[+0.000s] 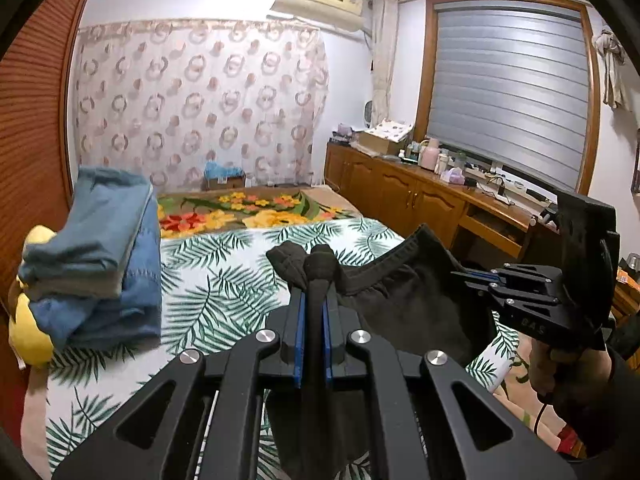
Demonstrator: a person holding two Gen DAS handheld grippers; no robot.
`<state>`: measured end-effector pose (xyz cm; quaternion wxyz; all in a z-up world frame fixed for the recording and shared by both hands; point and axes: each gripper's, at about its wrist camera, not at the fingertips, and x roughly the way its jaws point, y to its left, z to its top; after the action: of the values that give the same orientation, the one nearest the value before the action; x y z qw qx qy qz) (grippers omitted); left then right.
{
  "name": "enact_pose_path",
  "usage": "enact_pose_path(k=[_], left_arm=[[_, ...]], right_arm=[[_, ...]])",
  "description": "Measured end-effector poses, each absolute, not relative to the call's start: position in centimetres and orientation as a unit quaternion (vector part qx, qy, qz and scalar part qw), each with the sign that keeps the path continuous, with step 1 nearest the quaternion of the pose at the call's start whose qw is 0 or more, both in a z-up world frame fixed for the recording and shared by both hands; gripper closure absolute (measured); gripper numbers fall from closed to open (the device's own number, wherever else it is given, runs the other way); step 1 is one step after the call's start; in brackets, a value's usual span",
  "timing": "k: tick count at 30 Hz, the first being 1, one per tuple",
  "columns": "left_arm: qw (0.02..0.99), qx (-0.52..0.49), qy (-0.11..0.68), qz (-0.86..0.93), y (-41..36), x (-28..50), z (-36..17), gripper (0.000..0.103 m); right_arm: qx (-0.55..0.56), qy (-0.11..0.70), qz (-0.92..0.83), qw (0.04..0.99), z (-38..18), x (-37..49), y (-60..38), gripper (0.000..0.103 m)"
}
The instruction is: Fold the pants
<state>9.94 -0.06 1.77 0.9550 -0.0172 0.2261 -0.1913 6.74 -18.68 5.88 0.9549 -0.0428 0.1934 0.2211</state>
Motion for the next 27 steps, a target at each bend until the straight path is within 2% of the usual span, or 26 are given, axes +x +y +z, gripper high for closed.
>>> enact_pose_path(k=[12, 27], left_arm=[[0.958, -0.018, 0.215, -0.186, 0.6, 10.7, 2.8, 0.095], [0.961, -0.031, 0.216, -0.169, 2.0, 14.0, 3.6, 0.095]], right_arm=[[-0.067, 0.165, 0.23, 0.957, 7.3, 6.4, -17.7, 0.098], [-0.085, 0.158, 0.245, 0.953, 8.3, 11.4, -16.4, 0.098]])
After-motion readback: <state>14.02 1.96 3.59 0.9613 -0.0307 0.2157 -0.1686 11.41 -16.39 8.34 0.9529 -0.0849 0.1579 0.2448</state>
